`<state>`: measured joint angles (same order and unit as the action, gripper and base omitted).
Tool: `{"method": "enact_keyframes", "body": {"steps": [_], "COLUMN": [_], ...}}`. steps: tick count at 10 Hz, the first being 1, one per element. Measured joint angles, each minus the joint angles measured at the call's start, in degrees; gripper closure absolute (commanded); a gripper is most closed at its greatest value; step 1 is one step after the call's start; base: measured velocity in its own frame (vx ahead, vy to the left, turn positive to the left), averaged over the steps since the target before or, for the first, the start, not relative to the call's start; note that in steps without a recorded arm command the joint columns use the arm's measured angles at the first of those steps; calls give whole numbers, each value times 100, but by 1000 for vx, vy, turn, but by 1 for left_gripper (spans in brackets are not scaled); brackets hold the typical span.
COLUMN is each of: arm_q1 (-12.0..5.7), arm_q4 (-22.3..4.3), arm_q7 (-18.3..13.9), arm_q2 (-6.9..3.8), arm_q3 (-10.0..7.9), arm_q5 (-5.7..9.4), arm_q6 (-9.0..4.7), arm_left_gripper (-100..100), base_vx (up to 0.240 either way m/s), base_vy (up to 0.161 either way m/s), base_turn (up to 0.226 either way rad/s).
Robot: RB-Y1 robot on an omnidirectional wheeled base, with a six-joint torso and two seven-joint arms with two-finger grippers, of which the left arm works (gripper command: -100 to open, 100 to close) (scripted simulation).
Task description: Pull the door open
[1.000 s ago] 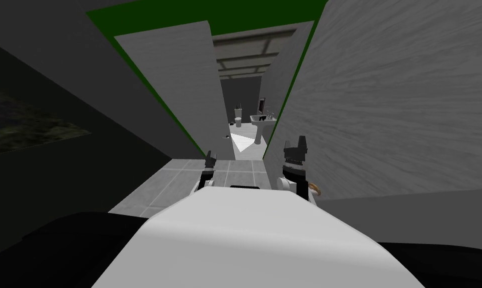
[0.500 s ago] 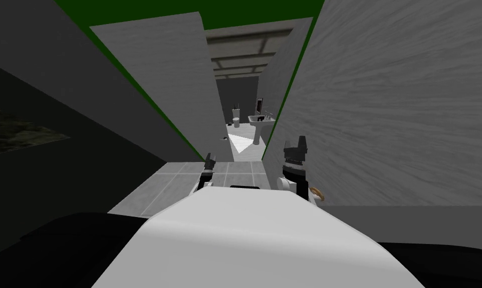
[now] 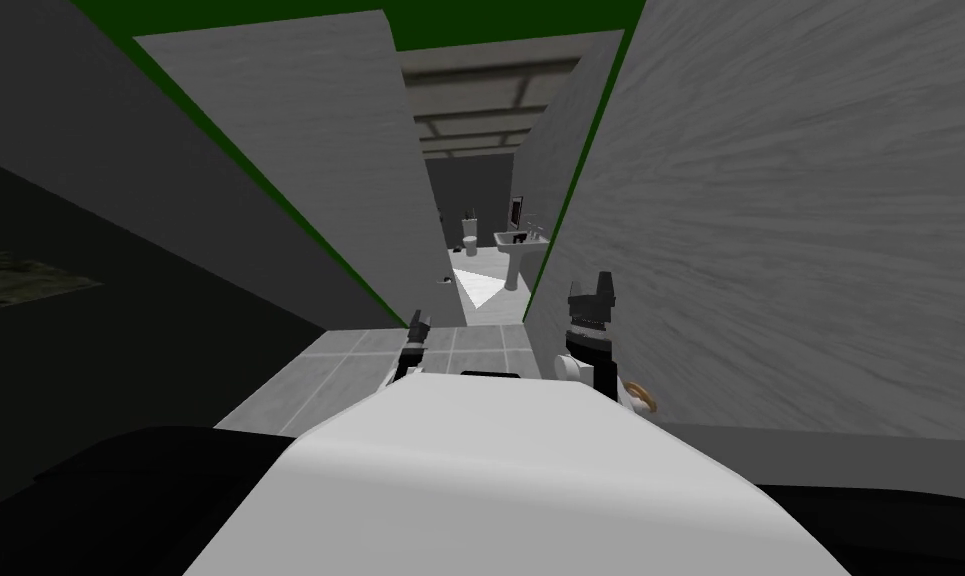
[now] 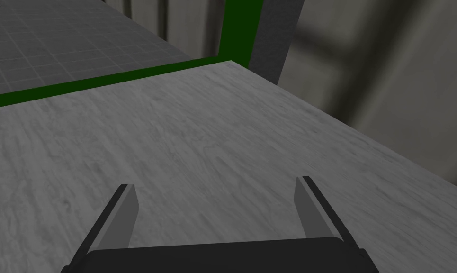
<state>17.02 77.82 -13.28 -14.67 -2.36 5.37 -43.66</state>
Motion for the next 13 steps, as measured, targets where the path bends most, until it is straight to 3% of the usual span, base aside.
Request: {"method": "enact_keyframes", "body": {"steps": [13], "arm_q1": [-312], "arm_q4": [-1826], "arm_q7": [-287], "arm_q2": [-379], "arm_q3": [-174], "arm_q5": [113], "arm_q6": [-590], "arm_left_gripper": [-100], "base_vx": [108], "base_vy": [4], "base_turn": [-62]}}
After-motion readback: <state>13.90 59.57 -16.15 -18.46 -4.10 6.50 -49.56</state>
